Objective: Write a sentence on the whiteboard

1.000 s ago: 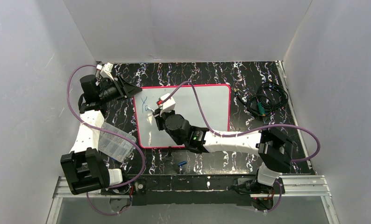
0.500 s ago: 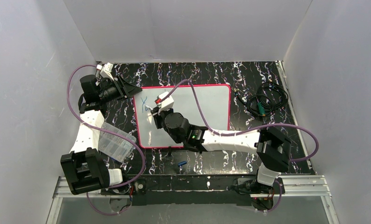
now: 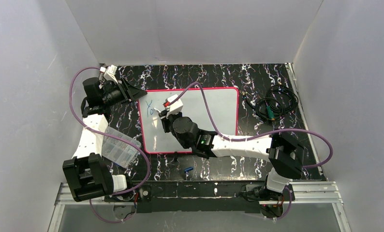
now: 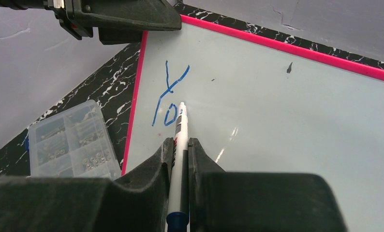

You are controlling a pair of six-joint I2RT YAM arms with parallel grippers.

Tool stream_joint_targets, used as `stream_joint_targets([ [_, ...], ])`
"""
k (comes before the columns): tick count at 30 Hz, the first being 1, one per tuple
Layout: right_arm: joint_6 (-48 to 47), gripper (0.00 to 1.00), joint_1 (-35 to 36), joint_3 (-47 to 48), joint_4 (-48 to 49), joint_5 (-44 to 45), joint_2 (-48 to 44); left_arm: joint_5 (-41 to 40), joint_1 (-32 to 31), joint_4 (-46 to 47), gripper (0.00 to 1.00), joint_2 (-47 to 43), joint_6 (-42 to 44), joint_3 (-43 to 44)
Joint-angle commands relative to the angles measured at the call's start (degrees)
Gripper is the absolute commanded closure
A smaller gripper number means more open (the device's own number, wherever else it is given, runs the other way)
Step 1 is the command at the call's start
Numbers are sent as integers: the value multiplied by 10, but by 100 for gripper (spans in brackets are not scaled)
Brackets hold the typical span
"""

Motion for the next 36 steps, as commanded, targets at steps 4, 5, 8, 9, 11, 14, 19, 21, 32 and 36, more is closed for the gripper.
stream_joint_targets([
  [4,-13,99,-3,10,21,40,-5,22,-3,-3,57,-21,1,-2],
  [5,-13,99,-3,12,17,43,-3,22,-3,-3,57,-21,1,-2],
  [8,-13,99,-3,10,10,45,-4,22,-3,-3,57,-22,1,-1],
  [9,-12,99,-3,8,8,45,-5,22,-3,-3,57,-22,1,-1],
  [11,-8,99,-3,-1,3,43,-11,22,-3,-2,57,-22,1,-1],
  [14,4,99,-3,-14,-8,33,-17,22,-2,-3,57,-21,1,-1],
  [19,24,99,-2,-28,-24,20,-21,22,-3,-3,57,-21,1,-1],
  [21,30,99,-2,-33,-27,17,-22,22,-3,-3,57,-21,1,-1],
  [32,19,99,-2,-36,-16,49,-37,22,-3,-3,57,-20,1,-1],
  [36,3,99,-2,-27,-2,57,-34,22,-3,-3,57,-20,1,-1],
])
